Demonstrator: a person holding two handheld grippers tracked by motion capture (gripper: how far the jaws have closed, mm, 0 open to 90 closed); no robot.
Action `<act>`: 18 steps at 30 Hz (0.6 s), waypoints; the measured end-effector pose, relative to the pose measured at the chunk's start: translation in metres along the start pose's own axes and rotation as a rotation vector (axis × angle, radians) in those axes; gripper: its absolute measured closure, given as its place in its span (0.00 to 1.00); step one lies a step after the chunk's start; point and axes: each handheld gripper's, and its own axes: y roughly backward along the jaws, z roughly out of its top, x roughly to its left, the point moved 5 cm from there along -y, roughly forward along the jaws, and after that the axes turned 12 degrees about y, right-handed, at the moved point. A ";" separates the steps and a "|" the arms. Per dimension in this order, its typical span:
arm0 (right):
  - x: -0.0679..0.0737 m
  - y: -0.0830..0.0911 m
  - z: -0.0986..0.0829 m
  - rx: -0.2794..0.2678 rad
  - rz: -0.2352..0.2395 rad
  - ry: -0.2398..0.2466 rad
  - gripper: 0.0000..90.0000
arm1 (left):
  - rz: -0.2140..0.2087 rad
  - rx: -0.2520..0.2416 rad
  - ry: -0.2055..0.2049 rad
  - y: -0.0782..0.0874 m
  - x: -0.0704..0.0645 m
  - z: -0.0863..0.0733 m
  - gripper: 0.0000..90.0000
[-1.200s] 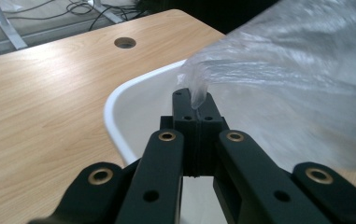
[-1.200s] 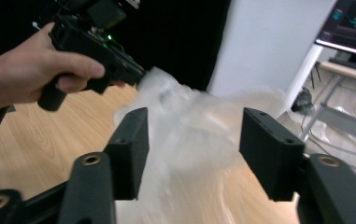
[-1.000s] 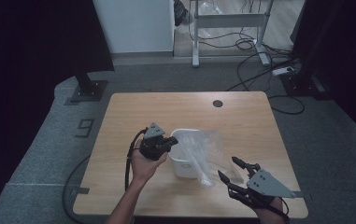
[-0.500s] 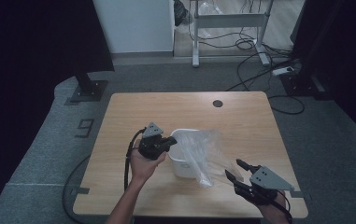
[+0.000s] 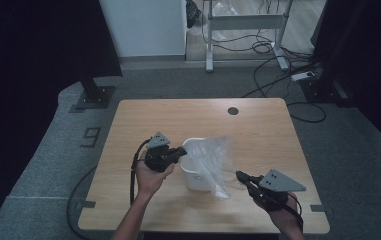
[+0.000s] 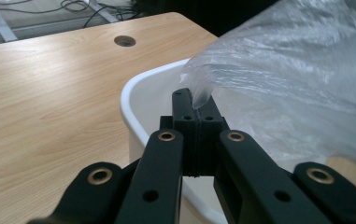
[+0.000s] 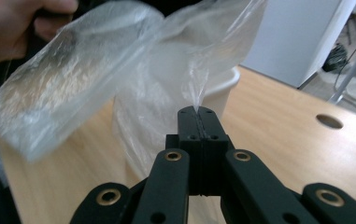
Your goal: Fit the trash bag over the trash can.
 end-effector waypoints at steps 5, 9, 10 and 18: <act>-0.009 -0.001 0.024 -0.005 -0.054 0.037 0.99 | -0.022 -0.011 -0.007 0.007 -0.004 -0.003 0.98; -0.013 -0.005 0.045 -0.008 -0.068 0.084 0.99 | -0.034 -0.026 -0.014 0.013 -0.003 -0.006 0.93; -0.013 -0.007 0.049 -0.007 -0.068 0.093 0.99 | -0.038 -0.038 -0.022 0.014 -0.003 -0.006 0.89; -0.013 -0.016 0.064 -0.006 -0.052 0.111 0.99 | -0.031 -0.084 -0.128 0.026 -0.014 -0.004 0.51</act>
